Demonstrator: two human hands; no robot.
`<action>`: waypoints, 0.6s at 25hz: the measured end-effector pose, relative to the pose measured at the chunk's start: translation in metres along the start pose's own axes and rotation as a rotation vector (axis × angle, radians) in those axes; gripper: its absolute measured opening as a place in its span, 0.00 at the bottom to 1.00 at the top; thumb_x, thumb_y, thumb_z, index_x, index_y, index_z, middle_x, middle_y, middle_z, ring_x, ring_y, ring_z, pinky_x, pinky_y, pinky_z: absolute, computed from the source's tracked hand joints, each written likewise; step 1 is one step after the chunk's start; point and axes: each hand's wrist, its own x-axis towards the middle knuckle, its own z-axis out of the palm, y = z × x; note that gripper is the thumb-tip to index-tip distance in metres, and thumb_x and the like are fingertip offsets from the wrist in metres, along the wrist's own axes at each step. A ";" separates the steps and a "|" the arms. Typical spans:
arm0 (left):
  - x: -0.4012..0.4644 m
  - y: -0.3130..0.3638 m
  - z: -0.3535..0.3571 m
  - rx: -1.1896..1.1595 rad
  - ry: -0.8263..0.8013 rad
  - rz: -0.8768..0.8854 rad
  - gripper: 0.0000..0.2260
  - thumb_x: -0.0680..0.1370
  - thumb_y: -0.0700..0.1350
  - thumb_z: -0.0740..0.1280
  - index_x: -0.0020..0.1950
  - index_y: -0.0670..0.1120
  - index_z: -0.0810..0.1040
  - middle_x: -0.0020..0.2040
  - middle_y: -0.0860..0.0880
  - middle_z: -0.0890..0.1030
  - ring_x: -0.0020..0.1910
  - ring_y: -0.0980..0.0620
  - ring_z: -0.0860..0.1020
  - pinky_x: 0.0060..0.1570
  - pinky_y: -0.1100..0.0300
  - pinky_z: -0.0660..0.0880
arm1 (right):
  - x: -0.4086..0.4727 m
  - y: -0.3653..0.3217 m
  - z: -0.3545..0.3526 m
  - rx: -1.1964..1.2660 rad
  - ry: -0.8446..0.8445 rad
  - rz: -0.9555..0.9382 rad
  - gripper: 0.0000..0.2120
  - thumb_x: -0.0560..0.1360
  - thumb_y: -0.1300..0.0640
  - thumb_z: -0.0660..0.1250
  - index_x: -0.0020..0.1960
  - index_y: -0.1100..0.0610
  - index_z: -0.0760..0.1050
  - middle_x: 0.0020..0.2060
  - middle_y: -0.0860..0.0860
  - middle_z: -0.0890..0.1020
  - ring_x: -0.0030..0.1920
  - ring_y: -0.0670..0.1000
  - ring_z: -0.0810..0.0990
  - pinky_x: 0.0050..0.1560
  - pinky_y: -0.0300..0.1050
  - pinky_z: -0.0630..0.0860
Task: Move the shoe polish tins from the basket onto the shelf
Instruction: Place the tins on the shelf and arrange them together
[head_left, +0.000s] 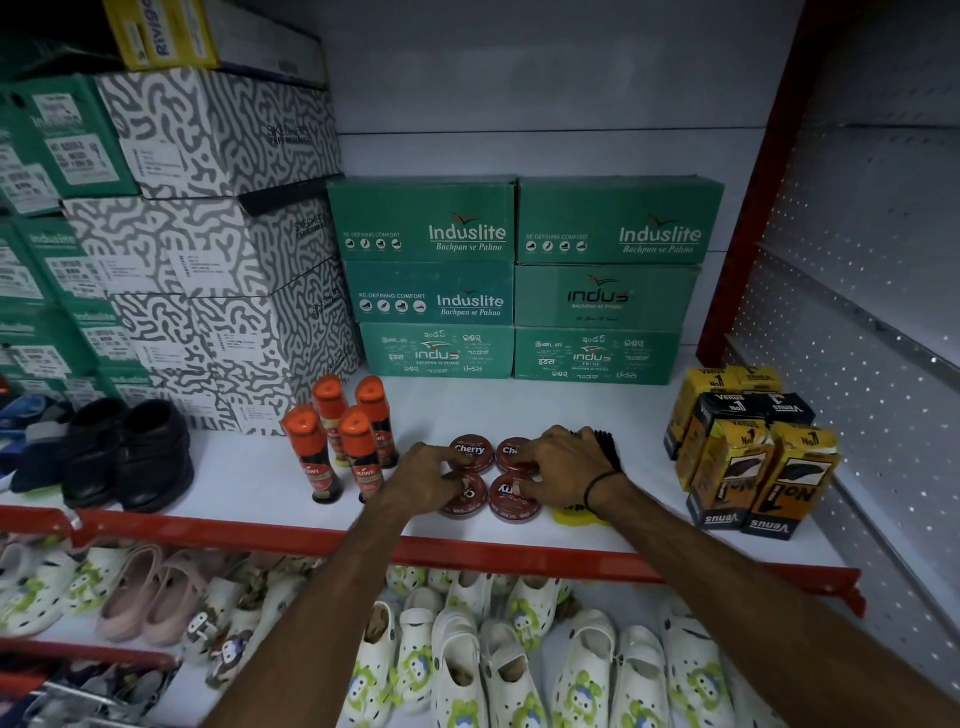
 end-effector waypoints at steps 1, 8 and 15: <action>0.000 -0.001 0.000 -0.006 0.003 0.002 0.18 0.75 0.39 0.72 0.65 0.44 0.80 0.64 0.43 0.82 0.62 0.47 0.81 0.64 0.57 0.76 | 0.001 0.000 0.001 0.003 0.001 -0.003 0.23 0.77 0.40 0.68 0.70 0.44 0.76 0.63 0.49 0.83 0.69 0.56 0.72 0.66 0.60 0.67; 0.003 -0.001 0.001 0.053 -0.002 -0.010 0.18 0.75 0.41 0.72 0.65 0.45 0.81 0.64 0.42 0.81 0.61 0.45 0.81 0.65 0.53 0.77 | 0.001 0.002 0.003 0.021 0.010 -0.011 0.23 0.77 0.40 0.68 0.71 0.43 0.75 0.64 0.49 0.83 0.68 0.56 0.73 0.66 0.60 0.69; -0.009 0.018 0.007 0.157 0.077 -0.042 0.26 0.76 0.42 0.69 0.74 0.51 0.70 0.76 0.38 0.65 0.74 0.36 0.66 0.74 0.44 0.66 | -0.010 0.013 -0.010 0.201 0.033 0.029 0.29 0.77 0.40 0.70 0.76 0.43 0.70 0.75 0.49 0.74 0.75 0.56 0.70 0.73 0.57 0.69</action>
